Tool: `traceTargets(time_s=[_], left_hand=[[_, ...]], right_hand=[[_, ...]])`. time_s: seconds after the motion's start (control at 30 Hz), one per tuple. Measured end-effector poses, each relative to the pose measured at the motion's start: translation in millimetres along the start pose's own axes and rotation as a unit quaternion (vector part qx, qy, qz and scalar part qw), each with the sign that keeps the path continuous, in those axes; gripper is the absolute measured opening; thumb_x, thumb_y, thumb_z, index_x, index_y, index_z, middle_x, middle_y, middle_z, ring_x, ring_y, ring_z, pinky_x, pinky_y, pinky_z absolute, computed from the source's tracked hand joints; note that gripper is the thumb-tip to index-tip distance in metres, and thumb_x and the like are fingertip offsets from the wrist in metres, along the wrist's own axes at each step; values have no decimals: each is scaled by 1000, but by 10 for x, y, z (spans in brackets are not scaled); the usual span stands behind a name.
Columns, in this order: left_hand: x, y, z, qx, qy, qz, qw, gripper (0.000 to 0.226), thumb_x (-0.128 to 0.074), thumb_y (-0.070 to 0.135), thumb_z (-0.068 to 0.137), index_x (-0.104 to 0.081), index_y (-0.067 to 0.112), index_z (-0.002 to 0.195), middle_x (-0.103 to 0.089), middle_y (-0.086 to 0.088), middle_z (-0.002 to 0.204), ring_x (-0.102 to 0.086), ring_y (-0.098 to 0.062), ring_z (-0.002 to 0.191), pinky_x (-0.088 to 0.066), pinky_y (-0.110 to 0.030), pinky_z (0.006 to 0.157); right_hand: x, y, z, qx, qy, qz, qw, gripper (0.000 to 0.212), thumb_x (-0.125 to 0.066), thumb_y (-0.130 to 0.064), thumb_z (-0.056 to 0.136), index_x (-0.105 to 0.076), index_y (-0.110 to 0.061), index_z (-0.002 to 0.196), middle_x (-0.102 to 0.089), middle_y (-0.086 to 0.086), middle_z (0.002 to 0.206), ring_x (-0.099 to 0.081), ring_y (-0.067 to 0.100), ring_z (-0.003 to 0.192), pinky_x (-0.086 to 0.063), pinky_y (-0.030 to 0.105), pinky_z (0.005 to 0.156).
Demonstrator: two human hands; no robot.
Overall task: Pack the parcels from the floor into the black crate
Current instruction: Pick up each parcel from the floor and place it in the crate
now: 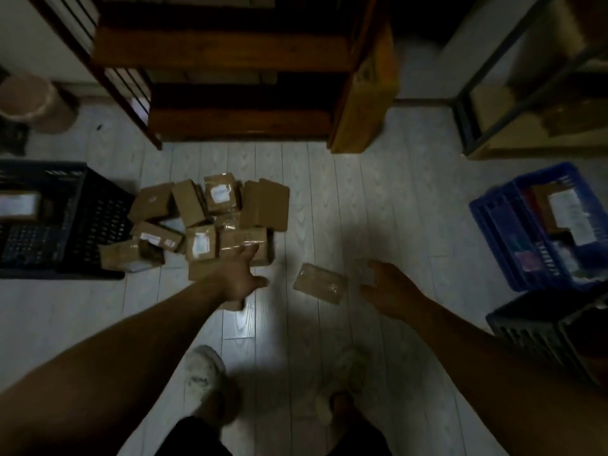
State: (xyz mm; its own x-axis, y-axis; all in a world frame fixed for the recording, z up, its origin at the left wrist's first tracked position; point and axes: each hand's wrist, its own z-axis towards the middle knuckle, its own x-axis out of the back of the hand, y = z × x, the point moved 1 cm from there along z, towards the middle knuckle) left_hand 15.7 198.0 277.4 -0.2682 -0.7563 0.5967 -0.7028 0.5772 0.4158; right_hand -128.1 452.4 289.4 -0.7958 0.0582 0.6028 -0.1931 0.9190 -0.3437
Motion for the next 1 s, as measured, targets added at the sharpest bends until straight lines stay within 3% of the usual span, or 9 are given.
traceTargets(time_s=[0.03,0.17,0.3,0.5,0.67,0.73,0.83,0.9,1.0], left_hand=[[-206,-20,121,13,-8,-12,1000,88,-67,40,81,-15,20,149,-19,-9,156,-40,-30,131,-42,-19,98],[-1026,-206,717,55,-56,-50,996,93,-70,37,79,-12,22,149,-15,-10,157,-28,-30,139,-32,-45,110],[-1740,-446,1439,79,-41,-41,995,88,-67,41,81,-14,21,149,-15,-7,157,-17,-24,144,-20,-41,116],[-2649,-678,2497,101,-12,-131,986,85,-69,29,82,-18,18,148,-22,-9,155,-26,-27,140,-27,-28,104],[-3143,-770,3082,112,-26,-228,967,87,-70,18,81,-15,10,149,-34,-12,149,-33,-31,136,-33,-19,100],[-3249,-796,3181,102,-58,-247,962,63,-66,11,83,-37,4,138,-49,-17,137,-45,-33,127,-38,-38,107],[-3225,-799,3137,100,-37,-264,959,50,-63,0,82,-45,-1,129,-55,-19,127,-51,-32,118,-42,-49,102],[-3086,-785,3003,100,-4,-276,956,53,-63,-3,80,-43,0,130,-54,-16,127,-51,-30,117,-43,-46,101],[-2705,-717,2616,91,38,-282,954,52,-64,-3,79,-46,6,127,-56,-4,114,-53,-20,106,-47,-34,92]], right_hand=[[-55,166,151,-4,-3,4,1000,71,-59,-40,89,-25,-16,147,-33,11,149,-43,28,128,-40,33,96],[-497,736,788,-20,-18,32,999,71,-60,-37,89,-25,-18,147,-34,11,147,-46,28,124,-45,33,92],[-1110,1136,1487,19,-15,47,999,62,-61,-30,90,-32,-16,143,-49,10,136,-51,11,96,-39,11,63],[-2026,1548,2560,-47,12,191,980,56,-66,-26,86,-40,-13,134,-53,-8,91,-50,0,71,-41,11,45],[-2551,1731,3175,-151,12,296,943,87,-70,-23,84,-12,-10,148,-43,12,138,-49,29,120,-50,28,81],[-2673,1749,3275,-130,0,312,941,90,-72,-16,81,-13,-6,148,-43,7,133,-46,23,119,-43,20,80],[-2706,1707,3237,-131,25,320,938,102,-73,-13,78,-1,-16,150,-34,13,147,-41,30,129,-41,33,100],[-2620,1608,3115,-116,39,321,939,99,-70,-6,77,-4,-20,150,-41,12,141,-46,32,124,-47,39,95],[-2294,1317,2787,-84,32,293,952,100,-71,-9,77,-3,-21,150,-44,11,138,-48,31,120,-43,31,85]])
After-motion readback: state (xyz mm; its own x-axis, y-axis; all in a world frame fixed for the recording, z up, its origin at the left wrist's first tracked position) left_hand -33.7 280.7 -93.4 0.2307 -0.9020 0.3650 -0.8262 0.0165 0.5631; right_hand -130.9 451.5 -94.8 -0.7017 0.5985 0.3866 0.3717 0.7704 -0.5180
